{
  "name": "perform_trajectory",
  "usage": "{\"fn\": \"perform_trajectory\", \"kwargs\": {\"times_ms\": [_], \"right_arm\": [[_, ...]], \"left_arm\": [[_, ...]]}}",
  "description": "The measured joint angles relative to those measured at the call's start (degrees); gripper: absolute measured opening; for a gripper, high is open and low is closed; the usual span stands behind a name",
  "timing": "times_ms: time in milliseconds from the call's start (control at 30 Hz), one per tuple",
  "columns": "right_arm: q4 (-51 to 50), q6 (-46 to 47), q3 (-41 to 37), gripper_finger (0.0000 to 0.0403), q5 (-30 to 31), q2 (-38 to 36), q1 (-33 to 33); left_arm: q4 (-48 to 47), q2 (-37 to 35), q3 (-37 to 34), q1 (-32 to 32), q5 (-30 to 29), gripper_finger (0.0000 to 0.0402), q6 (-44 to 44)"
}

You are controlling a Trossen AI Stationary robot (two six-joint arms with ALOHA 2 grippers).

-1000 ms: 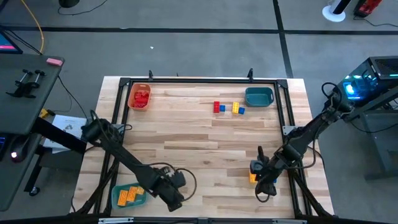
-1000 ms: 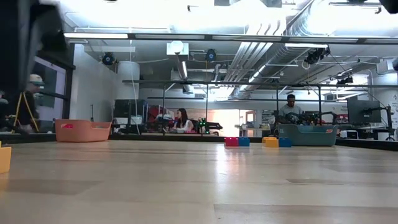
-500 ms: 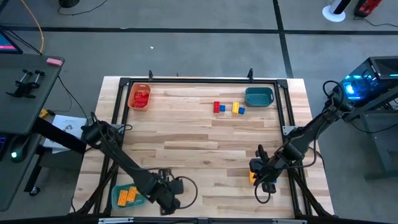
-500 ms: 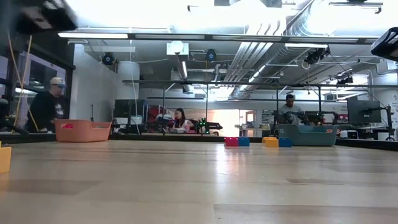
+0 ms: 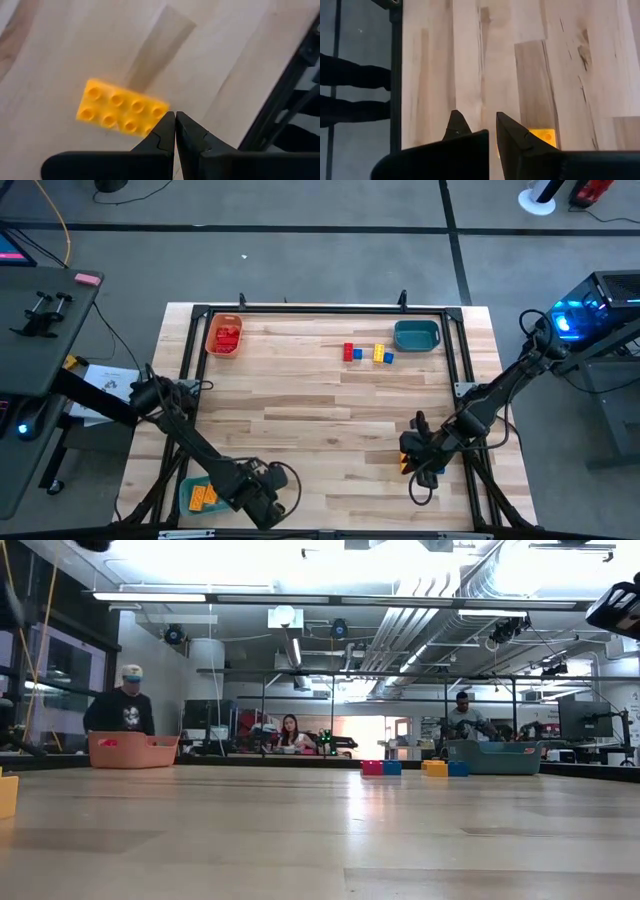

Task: Sort blocks
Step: Put the yellow game piece into the green bin

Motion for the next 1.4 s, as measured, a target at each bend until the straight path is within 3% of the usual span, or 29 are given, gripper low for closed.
{"fn": "perform_trajectory", "kwargs": {"times_ms": [300,633,1000,1133,1267,1400], "right_arm": [[1.07,-0.05,0.00,0.0000,0.03,0.00,-2.45],[1.24,-0.52,0.00,0.0000,-0.02,0.00,-3.84],[1.99,0.45,0.00,0.0000,2.20,0.02,-3.88],[3.76,0.41,0.00,0.0000,2.43,0.02,-3.88],[5.23,0.41,0.00,0.0000,3.56,0.02,-3.88],[6.70,0.41,0.00,0.0000,5.55,0.02,-3.88]], "left_arm": [[-6.16,-0.02,-0.41,0.19,-0.54,0.0000,-2.07],[1.53,-0.50,-7.44,4.04,0.19,0.0000,0.99],[-7.37,-0.88,-7.49,15.90,-3.21,0.0000,30.97],[-12.33,-3.43,-6.64,20.25,-1.99,0.0000,36.15],[-11.52,-9.92,-6.14,21.64,-4.55,0.0000,34.21],[-11.19,-13.75,-6.32,20.13,-13.00,0.0000,25.10]]}}
